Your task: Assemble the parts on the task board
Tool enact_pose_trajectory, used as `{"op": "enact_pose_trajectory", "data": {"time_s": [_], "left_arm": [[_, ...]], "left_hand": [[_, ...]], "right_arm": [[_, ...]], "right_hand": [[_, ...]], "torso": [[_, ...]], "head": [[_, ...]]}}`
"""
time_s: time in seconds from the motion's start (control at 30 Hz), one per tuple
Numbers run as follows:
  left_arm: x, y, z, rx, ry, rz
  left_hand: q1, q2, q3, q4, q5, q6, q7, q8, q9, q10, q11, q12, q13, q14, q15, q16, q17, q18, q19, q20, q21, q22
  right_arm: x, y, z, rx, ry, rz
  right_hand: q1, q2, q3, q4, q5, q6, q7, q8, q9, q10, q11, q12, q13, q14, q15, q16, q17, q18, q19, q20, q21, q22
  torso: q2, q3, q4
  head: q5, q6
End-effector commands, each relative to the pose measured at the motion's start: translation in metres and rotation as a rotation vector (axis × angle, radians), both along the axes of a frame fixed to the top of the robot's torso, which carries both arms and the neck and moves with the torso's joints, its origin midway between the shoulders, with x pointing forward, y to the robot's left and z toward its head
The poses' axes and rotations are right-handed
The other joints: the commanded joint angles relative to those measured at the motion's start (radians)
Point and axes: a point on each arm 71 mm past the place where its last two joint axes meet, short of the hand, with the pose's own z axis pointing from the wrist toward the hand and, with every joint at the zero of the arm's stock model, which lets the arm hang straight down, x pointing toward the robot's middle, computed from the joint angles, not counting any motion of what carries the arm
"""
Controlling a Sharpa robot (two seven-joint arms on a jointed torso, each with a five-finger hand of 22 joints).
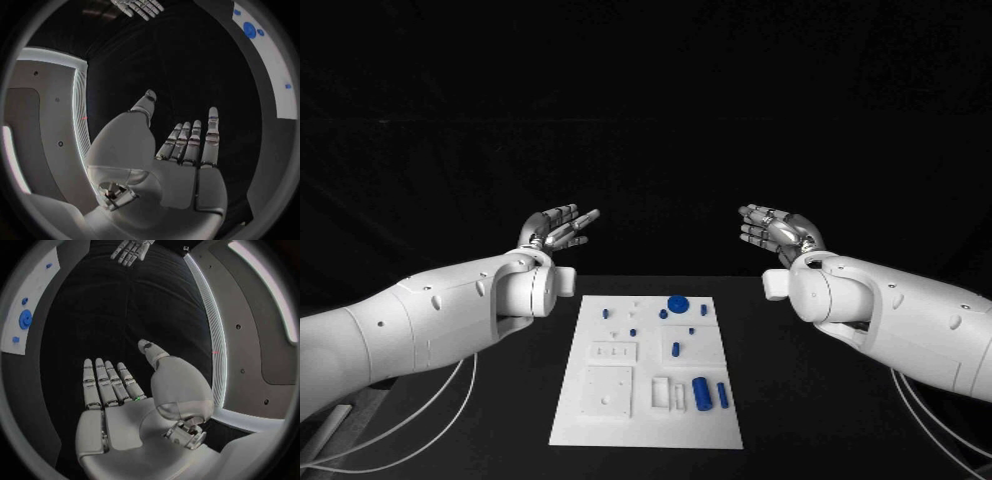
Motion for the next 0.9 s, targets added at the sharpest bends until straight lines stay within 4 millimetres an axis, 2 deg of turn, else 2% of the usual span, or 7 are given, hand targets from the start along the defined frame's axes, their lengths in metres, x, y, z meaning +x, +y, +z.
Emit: {"op": "enact_pose_trajectory", "data": {"time_s": [0.03,0.3,0.33,0.47,0.63,0.8,0.9], "left_arm": [[0.007,-0.002,-0.001,-0.056,0.089,-0.076],[0.022,0.007,0.011,-0.042,0.098,-0.074],[0.018,0.006,0.009,-0.049,0.103,-0.104],[0.016,0.007,0.010,-0.042,0.086,-0.115],[0.011,0.008,0.012,-0.026,0.060,-0.140],[0.004,0.007,0.014,-0.009,0.042,-0.176],[-0.003,0.004,0.015,-0.012,0.037,-0.219]], "left_hand": [[0.013,0.004,0.004,-0.005,0.007,0.013,0.002,0.004,0.001,0.014,0.002,0.006,0.001,0.010,0.003,0.003,0.001,0.009,0.011,0.002,0.003,0.001],[0.012,0.016,-0.003,-0.020,0.006,0.032,0.005,0.005,0.002,0.034,0.006,0.007,0.002,0.057,0.004,0.005,0.003,0.013,0.022,0.002,0.006,0.002],[0.012,0.021,-0.005,-0.024,0.006,0.043,0.008,0.005,0.003,0.046,0.009,0.008,0.002,0.089,0.005,0.007,0.005,0.016,0.031,0.001,0.010,0.004],[0.014,0.051,-0.021,-0.054,0.011,0.114,0.022,0.010,0.006,0.176,0.025,0.014,0.008,0.259,0.016,0.019,0.013,0.024,0.075,-0.012,0.033,0.009],[0.025,0.099,-0.050,-0.101,0.021,0.294,0.029,0.017,0.015,0.454,0.024,0.023,0.019,0.504,0.009,0.034,0.021,-0.075,0.188,-0.132,0.103,0.025],[0.043,0.116,-0.047,-0.120,0.028,0.404,0.019,0.023,0.020,0.534,0.002,0.024,0.017,0.606,-0.029,0.042,0.032,-0.099,0.243,-0.179,0.145,0.037],[0.059,0.113,-0.038,-0.136,0.029,0.438,0.015,0.024,0.021,0.557,-0.007,0.024,0.017,0.665,-0.052,0.055,0.042,-0.103,0.277,-0.203,0.176,0.051]], "right_arm": [[0.004,0.007,-0.004,-0.033,0.095,0.179],[0.014,-0.003,0.001,-0.059,0.131,0.210],[0.019,-0.013,0.005,-0.223,0.038,0.187],[0.021,-0.011,0.007,-0.319,-0.012,0.193],[0.024,-0.003,0.009,-0.499,-0.101,0.227],[0.026,0.008,0.010,-0.664,-0.178,0.266],[0.027,0.018,0.010,-0.780,-0.225,0.299]], "right_hand": [[0.062,-0.004,0.009,-0.020,0.005,0.038,0.022,0.008,0.003,0.041,0.004,0.006,0.003,0.045,0.004,0.008,0.003,0.013,0.040,0.003,0.009,0.003],[0.118,-0.026,0.007,-0.056,-0.026,0.128,0.017,0.012,0.007,0.147,-0.002,0.010,0.007,0.153,-0.001,0.012,0.007,0.017,0.146,-0.012,0.018,0.009],[0.122,-0.029,0.008,-0.059,-0.029,0.143,0.016,0.012,0.007,0.167,-0.004,0.010,0.008,0.175,-0.002,0.012,0.007,0.019,0.175,-0.015,0.021,0.011],[0.132,-0.041,0.033,-0.071,-0.035,0.269,0.006,0.017,0.012,0.310,-0.024,0.015,0.014,0.354,-0.022,0.018,0.014,0.027,0.315,-0.035,0.038,0.018],[0.130,-0.058,0.079,-0.077,-0.042,0.419,-0.012,0.023,0.019,0.434,-0.052,0.019,0.017,0.514,-0.076,0.022,0.019,0.031,0.437,-0.087,0.081,0.024],[0.147,-0.073,0.062,-0.089,-0.037,0.483,-0.024,0.029,0.022,0.485,-0.089,0.020,0.017,0.787,-0.171,0.097,0.063,0.054,0.664,-0.181,0.217,0.081],[0.150,-0.085,0.034,-0.096,-0.032,0.505,-0.033,0.026,0.021,0.508,-0.106,0.017,0.015,0.864,-0.201,0.205,0.129,0.057,0.754,-0.220,0.297,0.123]], "torso": [[0.000,0.0000,0.0001],[0.000,0.0000,0.0001],[0.001,-0.0039,0.0007],[0.003,-0.0034,0.0004],[0.012,-0.0021,0.0035],[0.031,0.0021,0.0146],[0.043,0.0050,0.0222]], "head": [[0.000,0.000],[0.000,0.000],[0.005,-0.006],[0.009,-0.008],[0.009,-0.008],[0.004,-0.002],[0.002,-0.004]]}}
